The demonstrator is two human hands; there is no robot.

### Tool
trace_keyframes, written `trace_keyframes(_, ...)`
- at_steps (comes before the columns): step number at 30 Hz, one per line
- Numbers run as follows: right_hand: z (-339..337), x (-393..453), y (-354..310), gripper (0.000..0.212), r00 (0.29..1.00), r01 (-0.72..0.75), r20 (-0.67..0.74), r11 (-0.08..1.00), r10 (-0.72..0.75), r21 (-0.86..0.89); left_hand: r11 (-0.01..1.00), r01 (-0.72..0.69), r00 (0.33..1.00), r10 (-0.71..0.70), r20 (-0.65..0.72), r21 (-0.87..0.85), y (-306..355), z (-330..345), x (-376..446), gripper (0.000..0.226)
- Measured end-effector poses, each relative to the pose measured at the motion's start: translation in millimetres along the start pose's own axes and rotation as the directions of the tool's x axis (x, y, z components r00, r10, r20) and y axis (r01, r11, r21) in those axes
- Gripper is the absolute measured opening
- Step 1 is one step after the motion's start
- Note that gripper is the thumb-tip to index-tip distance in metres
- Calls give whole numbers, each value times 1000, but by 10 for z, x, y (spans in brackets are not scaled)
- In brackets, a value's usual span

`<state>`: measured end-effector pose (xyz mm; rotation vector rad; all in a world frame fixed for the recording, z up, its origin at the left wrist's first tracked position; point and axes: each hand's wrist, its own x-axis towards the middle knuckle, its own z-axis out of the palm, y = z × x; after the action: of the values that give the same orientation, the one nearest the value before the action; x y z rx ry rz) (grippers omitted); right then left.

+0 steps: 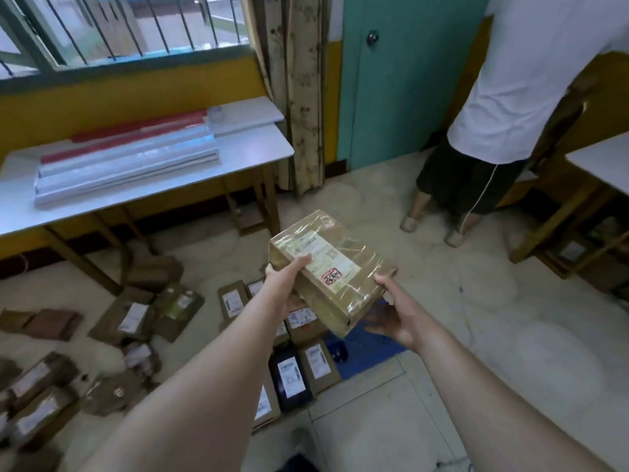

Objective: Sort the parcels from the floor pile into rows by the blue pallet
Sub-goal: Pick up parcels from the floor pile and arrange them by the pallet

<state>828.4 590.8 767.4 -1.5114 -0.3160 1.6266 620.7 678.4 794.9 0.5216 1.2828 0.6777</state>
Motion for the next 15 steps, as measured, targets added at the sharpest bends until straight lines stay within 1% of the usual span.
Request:
trace_keyframes(1, -40, 117, -40, 54, 999, -8, -49, 999, 6, -48, 1000, 0, 1000, 0, 2, 14, 19, 0, 128, 88)
trace_keyframes(3, -119, 350, -98, 43, 991, -17, -131, 996, 5, -89, 997, 3, 1000, -4, 12, 76, 56, 45, 372, 89)
trace_keyframes(4, -149, 470, -125, 42, 992, -24, -128, 993, 9, -113, 993, 5, 1000, -5, 4, 119, 60, 67, 510, 95)
trace_keyframes(6, -200, 683, -175, 47, 995, -57, -94, 981, 40, -186, 981, 24, 1000, -22, -13, 195, 12, 64, 806, 113)
trace_keyframes(8, -266, 926, -190, 48, 995, -89, -63, 962, 75, -259, 977, 61, 998, -57, -26, 204, -149, -12, 1198, 127)
trace_keyframes(9, -303, 1059, -178, 45, 995, -102, -48, 958, 93, -269, 977, 78, 997, -73, -33, 201, -233, -42, 1333, 128)
trace_keyframes(11, -352, 1318, -101, 37, 992, -130, -32, 957, 126, -261, 974, 104, 994, -93, -65, 201, -371, -54, 1458, 119)
trace_keyframes(13, -373, 1580, 60, 30, 986, -169, -36, 950, 166, -261, 976, 110, 991, -92, -102, 188, -537, -46, 1562, 101)
trace_keyframes(15, -418, 1868, 316, 26, 977, -215, -58, 933, 207, -289, 968, 143, 983, -116, -141, 207, -763, -40, 1703, 88)
